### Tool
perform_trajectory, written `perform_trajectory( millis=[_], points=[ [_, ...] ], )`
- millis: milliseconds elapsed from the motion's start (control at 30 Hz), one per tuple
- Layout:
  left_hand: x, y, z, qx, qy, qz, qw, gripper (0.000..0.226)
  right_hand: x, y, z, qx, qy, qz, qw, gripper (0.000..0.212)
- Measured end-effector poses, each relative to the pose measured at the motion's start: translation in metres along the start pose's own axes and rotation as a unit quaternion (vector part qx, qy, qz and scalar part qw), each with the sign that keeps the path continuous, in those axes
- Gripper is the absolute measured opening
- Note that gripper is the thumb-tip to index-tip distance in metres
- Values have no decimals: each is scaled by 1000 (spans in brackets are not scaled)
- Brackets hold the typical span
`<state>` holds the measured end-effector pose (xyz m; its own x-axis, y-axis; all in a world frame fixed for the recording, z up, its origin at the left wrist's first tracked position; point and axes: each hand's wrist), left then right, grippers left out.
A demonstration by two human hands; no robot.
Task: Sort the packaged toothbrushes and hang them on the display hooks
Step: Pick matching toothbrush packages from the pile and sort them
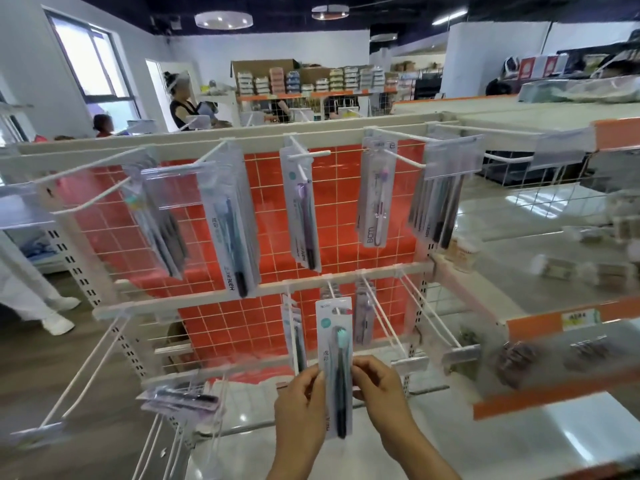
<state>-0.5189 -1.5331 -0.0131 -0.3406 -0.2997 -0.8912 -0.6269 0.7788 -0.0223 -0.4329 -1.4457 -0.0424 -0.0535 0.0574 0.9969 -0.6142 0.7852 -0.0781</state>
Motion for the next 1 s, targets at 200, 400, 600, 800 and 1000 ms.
perform_trajectory(
  millis=[200, 400, 600, 800, 1000],
  points=[
    [16, -4, 4, 27, 8, -11, 1000, 16, -12, -8, 1, -24, -1, 17, 1000, 26],
    [31, -5, 2, 32, 15, -22, 999, 14, -20, -13, 12, -19, -9, 34, 999, 22],
    [53, -4, -6, 39, 9, -38, 998, 19, -25, -15, 29, 12, -46, 38, 998, 16],
    [77, -6, -16, 48, -11, -35, 998, 17, -43, -18, 47, 14, -97, 35, 995, 16],
    [108, -8, -18, 73, -5, -8, 997, 18, -67, -24, 63, -3, -114, 28, 993, 16]
  ],
)
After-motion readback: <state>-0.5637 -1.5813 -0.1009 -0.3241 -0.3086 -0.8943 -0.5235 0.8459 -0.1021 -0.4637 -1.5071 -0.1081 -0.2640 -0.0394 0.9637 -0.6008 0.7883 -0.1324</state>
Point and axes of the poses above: each hand's wrist, its own y-axis towards the middle knuckle, its own z-axis out of the palm, x = y × z, and after that the axes turned 8 degrees about x, right-handed
